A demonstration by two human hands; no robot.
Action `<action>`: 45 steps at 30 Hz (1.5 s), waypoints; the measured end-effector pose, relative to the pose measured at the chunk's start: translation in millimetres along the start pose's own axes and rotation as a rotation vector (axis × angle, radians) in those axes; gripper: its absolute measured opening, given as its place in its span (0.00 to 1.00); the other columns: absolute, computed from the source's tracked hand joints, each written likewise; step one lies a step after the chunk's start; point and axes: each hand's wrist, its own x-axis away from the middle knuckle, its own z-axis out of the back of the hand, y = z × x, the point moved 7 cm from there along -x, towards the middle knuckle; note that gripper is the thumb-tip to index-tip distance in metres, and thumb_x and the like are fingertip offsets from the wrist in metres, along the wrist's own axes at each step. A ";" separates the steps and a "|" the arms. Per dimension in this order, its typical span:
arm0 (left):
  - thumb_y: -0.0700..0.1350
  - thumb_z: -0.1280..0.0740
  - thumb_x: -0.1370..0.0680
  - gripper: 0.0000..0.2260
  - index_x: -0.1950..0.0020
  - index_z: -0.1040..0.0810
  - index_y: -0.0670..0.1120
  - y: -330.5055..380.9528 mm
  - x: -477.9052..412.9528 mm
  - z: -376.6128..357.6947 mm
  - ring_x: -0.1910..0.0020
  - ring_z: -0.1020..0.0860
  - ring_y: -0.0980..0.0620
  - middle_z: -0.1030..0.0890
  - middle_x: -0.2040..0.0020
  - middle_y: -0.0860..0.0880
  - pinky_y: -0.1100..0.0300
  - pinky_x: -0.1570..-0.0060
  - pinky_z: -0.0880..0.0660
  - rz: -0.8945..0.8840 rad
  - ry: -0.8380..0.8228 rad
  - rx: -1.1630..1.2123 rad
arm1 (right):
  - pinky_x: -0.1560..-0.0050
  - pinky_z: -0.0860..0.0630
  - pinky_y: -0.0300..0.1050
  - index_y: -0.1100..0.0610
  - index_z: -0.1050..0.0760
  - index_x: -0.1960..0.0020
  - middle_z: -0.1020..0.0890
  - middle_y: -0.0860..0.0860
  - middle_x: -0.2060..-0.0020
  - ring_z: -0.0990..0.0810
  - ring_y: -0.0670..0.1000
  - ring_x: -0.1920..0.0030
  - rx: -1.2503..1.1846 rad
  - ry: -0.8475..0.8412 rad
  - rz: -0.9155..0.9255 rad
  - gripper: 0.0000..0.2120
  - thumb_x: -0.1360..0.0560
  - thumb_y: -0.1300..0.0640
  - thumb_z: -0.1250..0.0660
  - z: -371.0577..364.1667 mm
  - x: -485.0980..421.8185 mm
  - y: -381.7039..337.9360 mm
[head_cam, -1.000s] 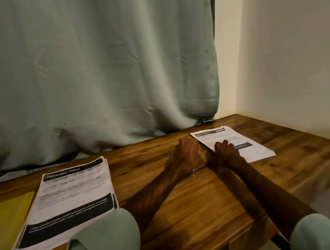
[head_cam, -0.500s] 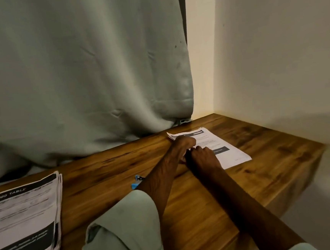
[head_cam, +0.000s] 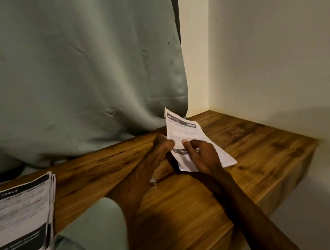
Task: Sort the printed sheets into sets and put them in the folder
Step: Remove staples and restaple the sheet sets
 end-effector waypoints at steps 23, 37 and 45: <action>0.42 0.32 0.19 0.05 0.44 0.20 0.49 -70.8 227.9 292.8 0.54 0.14 0.55 0.13 0.55 0.57 0.62 0.58 0.18 -0.316 0.192 0.353 | 0.58 0.18 0.37 0.53 0.21 0.43 0.15 0.48 0.49 0.14 0.42 0.54 -0.715 -0.193 0.075 0.10 0.22 0.63 0.29 -62.1 94.8 -184.2; 0.52 0.26 0.23 0.14 0.46 0.18 0.43 -4.0 225.2 323.0 0.56 0.13 0.44 0.12 0.54 0.47 0.52 0.58 0.16 -0.422 0.385 0.497 | 0.52 0.15 0.45 0.52 0.20 0.42 0.13 0.46 0.50 0.13 0.46 0.52 -0.748 -0.072 0.121 0.12 0.24 0.54 0.25 -39.8 65.2 -228.2; 0.60 0.28 0.23 0.18 0.61 0.22 0.46 27.6 212.8 330.3 0.61 0.14 0.41 0.15 0.62 0.42 0.43 0.54 0.16 -0.434 0.470 0.484 | 0.60 0.21 0.35 0.56 0.21 0.47 0.14 0.48 0.58 0.16 0.43 0.60 -0.673 0.052 0.238 0.14 0.24 0.47 0.26 -18.4 34.1 -267.1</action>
